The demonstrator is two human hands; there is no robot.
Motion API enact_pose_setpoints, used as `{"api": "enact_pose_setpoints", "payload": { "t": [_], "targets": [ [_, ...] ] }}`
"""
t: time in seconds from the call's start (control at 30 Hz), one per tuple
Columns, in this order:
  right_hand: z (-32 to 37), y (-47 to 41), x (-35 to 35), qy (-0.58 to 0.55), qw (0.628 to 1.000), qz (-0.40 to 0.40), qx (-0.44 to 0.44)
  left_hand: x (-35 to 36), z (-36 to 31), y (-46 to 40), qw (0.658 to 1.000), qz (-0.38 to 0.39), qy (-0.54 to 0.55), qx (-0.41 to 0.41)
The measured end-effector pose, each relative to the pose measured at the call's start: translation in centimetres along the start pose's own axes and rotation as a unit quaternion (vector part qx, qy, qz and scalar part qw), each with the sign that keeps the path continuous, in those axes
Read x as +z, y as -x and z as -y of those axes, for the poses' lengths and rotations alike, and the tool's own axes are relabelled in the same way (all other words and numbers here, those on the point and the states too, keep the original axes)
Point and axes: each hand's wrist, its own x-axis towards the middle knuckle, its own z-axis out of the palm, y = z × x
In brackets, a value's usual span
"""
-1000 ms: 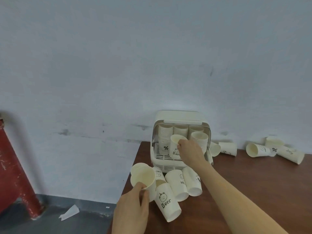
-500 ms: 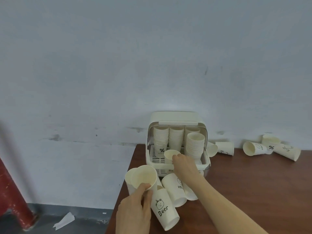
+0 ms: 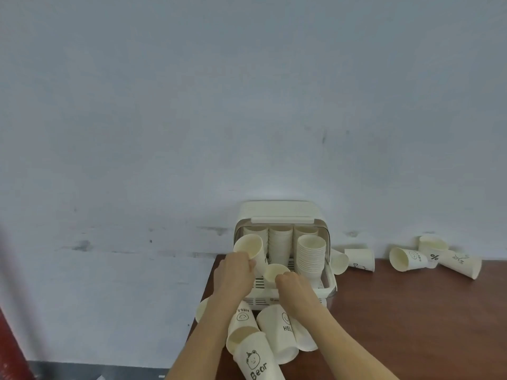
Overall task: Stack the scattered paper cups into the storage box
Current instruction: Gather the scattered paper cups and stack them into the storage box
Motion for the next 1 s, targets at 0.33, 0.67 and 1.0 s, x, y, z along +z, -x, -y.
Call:
{"api": "enact_pose_setpoints", "payload": {
  "t": [0.33, 0.67, 1.0],
  "targets": [
    [0.4, -0.5, 0.4, -0.014, 0.999, 0.002, 0.042, 1.7, 0.2, -1.2, 0.991, 0.026, -0.133, 0.001],
    [0.2, -0.7, 0.5, -0.018, 0.999, 0.011, 0.048, 3.2, -0.3, -0.9, 0.968, 0.129, -0.215, 0.018],
    [0.0, -0.8, 0.4, -0.031, 0.998, 0.025, 0.046, 2.3, 0.0, 1.1, 0.986, 0.059, -0.155, 0.019]
  ]
}}
